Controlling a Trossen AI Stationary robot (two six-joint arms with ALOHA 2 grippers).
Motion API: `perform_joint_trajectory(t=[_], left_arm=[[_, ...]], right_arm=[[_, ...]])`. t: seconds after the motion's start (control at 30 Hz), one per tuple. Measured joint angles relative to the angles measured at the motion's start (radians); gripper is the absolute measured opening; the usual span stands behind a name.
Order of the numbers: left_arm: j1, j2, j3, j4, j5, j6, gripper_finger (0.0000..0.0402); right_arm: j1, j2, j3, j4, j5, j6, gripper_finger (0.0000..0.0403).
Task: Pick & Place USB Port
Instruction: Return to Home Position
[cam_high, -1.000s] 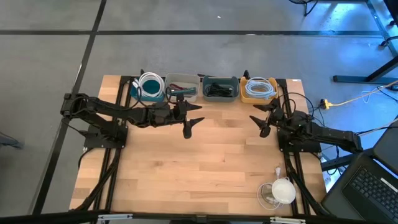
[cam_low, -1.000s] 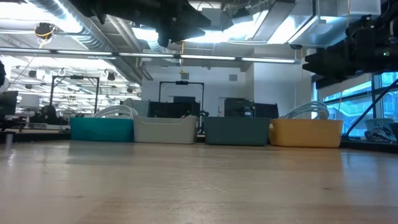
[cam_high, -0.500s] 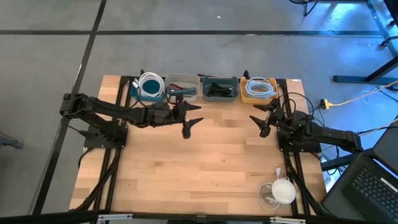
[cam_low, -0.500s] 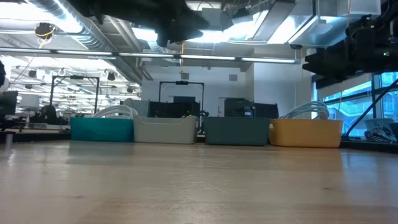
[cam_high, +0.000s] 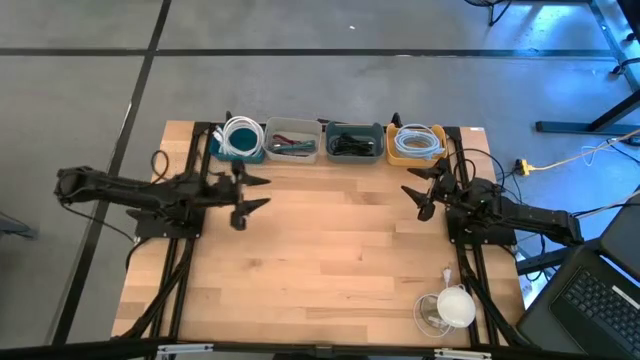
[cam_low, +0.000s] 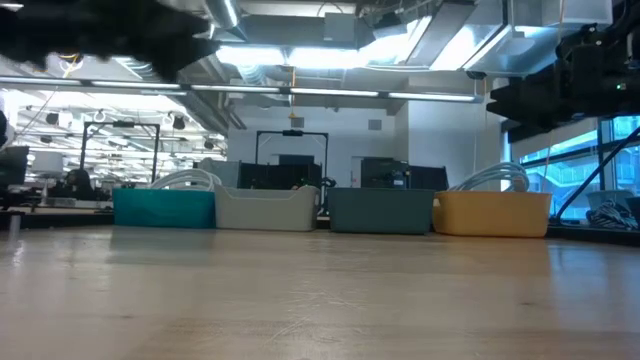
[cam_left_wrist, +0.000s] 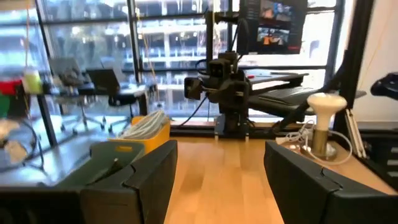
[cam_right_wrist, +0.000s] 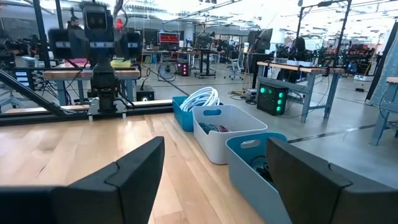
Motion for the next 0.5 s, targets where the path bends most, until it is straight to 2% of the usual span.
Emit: perform_joint_trajectory(t=[0.2, 0.3, 0.5], left_arm=[[-0.009, -0.256, -0.205, -0.015, 0.020, 0.057, 0.0231], [-0.009, -0.354, -0.212, -0.135, 0.014, 0.061, 0.0231], [-0.009, -0.508, -0.212, -0.237, 0.010, 0.137, 0.0231]], right_arm=[[0.000, 0.000, 0.000, 0.000, 0.000, 0.000, 0.0283], [0.000, 0.000, 0.000, 0.000, 0.000, 0.000, 0.0283], [0.000, 0.000, 0.000, 0.001, 0.000, 0.000, 0.0283]])
